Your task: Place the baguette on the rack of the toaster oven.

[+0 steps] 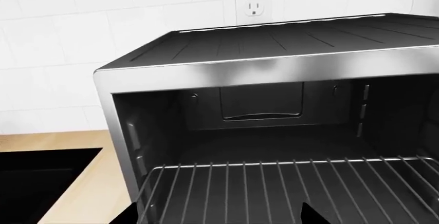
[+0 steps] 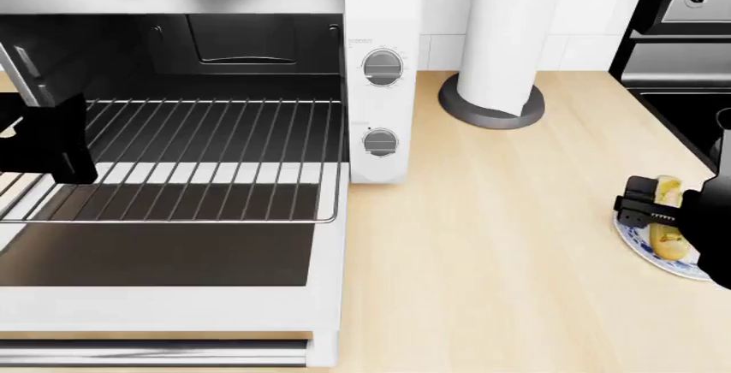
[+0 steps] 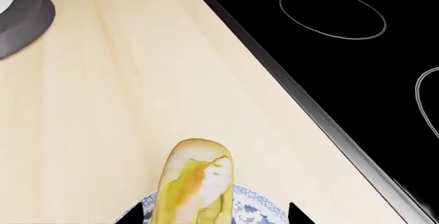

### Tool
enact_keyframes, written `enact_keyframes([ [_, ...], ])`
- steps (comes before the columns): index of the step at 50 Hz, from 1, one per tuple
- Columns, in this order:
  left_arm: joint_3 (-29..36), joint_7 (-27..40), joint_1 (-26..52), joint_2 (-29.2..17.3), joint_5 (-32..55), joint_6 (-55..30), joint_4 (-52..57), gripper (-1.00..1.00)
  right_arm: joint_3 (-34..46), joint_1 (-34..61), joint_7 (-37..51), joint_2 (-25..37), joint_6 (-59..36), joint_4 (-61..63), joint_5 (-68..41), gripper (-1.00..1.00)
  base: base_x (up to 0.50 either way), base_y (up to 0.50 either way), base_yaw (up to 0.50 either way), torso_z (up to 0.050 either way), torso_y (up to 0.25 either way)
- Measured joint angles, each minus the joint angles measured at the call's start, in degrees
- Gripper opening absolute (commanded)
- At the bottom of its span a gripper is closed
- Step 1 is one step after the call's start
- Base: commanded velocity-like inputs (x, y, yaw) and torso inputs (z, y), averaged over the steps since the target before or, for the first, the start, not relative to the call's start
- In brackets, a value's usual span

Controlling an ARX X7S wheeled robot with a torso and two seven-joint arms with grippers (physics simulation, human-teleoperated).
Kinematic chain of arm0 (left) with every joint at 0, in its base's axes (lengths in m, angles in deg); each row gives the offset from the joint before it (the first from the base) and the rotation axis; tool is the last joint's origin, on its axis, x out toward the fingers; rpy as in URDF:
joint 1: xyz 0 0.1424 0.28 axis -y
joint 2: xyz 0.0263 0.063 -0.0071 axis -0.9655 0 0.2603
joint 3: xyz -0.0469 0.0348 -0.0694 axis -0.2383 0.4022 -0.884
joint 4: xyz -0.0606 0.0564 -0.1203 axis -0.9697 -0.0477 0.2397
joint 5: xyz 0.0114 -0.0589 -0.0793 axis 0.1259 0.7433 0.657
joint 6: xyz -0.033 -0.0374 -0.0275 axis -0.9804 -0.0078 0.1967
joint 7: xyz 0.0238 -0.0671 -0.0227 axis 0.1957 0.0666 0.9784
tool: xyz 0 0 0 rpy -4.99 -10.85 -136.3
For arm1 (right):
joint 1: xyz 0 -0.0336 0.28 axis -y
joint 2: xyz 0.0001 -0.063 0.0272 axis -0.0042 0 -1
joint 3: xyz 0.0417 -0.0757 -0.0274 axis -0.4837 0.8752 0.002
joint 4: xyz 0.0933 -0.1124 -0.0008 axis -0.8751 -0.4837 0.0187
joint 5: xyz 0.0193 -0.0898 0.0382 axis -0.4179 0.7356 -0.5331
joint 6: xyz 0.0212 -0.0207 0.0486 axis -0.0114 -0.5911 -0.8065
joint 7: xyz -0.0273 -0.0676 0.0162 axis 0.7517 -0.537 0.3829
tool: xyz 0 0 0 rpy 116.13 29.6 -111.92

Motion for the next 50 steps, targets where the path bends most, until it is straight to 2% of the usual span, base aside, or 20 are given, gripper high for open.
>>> enact_keyframes([
  [10, 0.89, 0.59, 0.47, -0.45, 0.57, 0.41, -0.45, 1.0, -2.17, -0.14, -0.84, -0.33, -0.3, -0.16, -1.05, 1.0, 0.0, 0.0, 0.0, 0.0, 0.0],
  [11, 1.25, 0.88, 0.98, -0.61, 0.92, 0.39, -0.72, 1.0, -2.39, -0.13, -0.9, -0.38, -0.35, -0.17, -1.19, -1.0, 0.0, 0.0, 0.0, 0.0, 0.0],
  [17, 1.4, 0.81, 0.82, -0.79, 0.8, 0.76, -0.7, 1.0, -3.63, -0.3, -4.22, -0.49, -0.78, -0.09, -0.95, -1.0, 0.0, 0.0, 0.0, 0.0, 0.0],
  [35, 1.29, -0.42, -0.65, -1.07, -0.39, 1.81, -0.18, 1.0, -4.68, -0.1, 0.21, -0.88, -2.08, 2.31, -4.36, -1.0, 0.0, 0.0, 0.0, 0.0, 0.0],
  [50, 1.69, -0.28, -0.44, -1.85, 0.21, 2.37, -0.52, 1.0, -2.53, 4.56, 1.78, -0.39, -6.19, 7.39, -6.22, -1.0, 0.0, 0.0, 0.0, 0.0, 0.0],
])
